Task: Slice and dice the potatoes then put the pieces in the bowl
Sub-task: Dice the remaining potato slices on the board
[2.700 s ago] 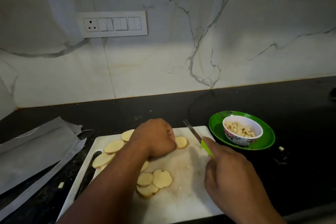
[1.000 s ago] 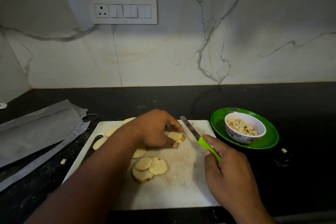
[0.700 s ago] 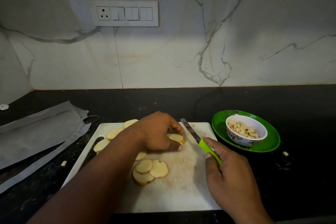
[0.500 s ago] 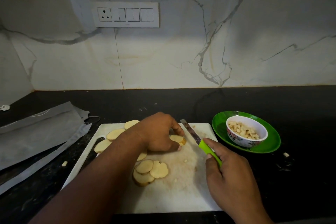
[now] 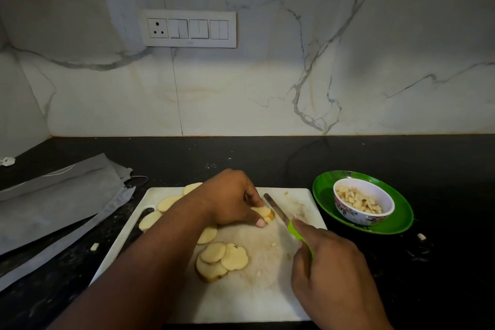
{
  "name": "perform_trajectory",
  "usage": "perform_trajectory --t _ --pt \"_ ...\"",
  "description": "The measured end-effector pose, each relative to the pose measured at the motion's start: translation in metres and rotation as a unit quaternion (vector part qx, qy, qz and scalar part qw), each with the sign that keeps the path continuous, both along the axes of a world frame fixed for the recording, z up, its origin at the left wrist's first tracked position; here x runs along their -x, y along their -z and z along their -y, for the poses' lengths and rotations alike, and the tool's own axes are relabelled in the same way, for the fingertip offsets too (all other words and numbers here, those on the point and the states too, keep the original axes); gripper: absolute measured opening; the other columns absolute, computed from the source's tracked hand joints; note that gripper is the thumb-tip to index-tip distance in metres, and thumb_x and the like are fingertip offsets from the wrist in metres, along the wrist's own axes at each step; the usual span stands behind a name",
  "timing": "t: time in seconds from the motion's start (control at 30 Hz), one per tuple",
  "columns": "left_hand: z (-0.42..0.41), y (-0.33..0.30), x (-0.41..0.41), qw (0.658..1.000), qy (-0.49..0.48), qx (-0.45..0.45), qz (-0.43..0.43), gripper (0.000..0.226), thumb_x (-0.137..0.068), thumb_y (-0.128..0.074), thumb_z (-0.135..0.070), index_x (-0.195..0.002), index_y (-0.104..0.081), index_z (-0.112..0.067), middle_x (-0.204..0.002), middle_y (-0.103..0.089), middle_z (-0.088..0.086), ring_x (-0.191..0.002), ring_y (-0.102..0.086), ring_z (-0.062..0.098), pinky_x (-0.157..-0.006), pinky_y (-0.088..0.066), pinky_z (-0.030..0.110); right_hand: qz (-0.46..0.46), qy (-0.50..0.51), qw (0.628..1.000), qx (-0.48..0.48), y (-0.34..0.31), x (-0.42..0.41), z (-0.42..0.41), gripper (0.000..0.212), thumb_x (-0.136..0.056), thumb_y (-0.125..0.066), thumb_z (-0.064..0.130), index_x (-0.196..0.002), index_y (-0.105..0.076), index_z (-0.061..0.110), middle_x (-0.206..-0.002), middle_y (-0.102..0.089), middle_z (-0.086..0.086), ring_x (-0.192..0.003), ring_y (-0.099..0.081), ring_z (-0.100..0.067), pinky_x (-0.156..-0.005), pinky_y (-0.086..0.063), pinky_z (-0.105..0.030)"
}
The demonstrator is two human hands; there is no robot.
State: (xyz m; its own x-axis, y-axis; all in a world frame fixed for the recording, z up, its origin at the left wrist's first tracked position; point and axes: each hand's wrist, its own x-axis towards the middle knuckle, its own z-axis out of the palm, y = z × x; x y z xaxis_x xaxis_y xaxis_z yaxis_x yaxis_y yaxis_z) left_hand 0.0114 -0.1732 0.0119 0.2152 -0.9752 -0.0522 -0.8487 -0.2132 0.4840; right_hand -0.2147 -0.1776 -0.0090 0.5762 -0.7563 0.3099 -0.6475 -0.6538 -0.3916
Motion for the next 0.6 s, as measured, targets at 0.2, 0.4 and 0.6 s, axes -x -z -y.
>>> perform_trajectory --t 0.2,0.4,0.6 --pt "0.005 0.001 0.002 1.000 -0.017 -0.014 -0.021 0.037 -0.078 -0.090 -0.036 -0.112 -0.080 -0.025 -0.109 -0.076 -0.015 -0.094 -0.066 0.003 -0.098 -0.056 0.029 -0.026 0.017 1.000 -0.001 0.006 -0.007 -0.002 0.052 -0.074 -0.052 0.028 -0.123 -0.071 0.027 -0.090 -0.071 0.007 -0.076 -0.070 -0.016 -0.066 -0.057 -0.031" --pt "0.008 0.002 0.001 0.999 -0.023 -0.024 -0.026 0.036 -0.078 -0.089 -0.035 -0.112 -0.081 -0.026 -0.113 -0.075 -0.014 -0.100 -0.066 0.005 -0.100 -0.054 0.032 -0.034 0.012 0.999 0.024 0.001 -0.018 -0.007 0.060 -0.074 -0.043 0.032 -0.129 -0.067 0.026 -0.097 -0.073 0.003 -0.085 -0.070 -0.018 -0.072 -0.057 -0.033" --pt "0.010 0.006 -0.001 0.998 -0.037 -0.016 -0.041 0.025 -0.073 -0.093 -0.035 -0.095 -0.082 -0.030 -0.099 -0.076 -0.017 -0.095 -0.068 0.004 -0.096 -0.055 0.031 -0.045 0.023 0.998 0.028 0.013 -0.019 -0.005 0.056 -0.069 -0.050 0.028 -0.121 -0.072 0.023 -0.084 -0.071 0.005 -0.071 -0.069 -0.016 -0.060 -0.056 -0.030"
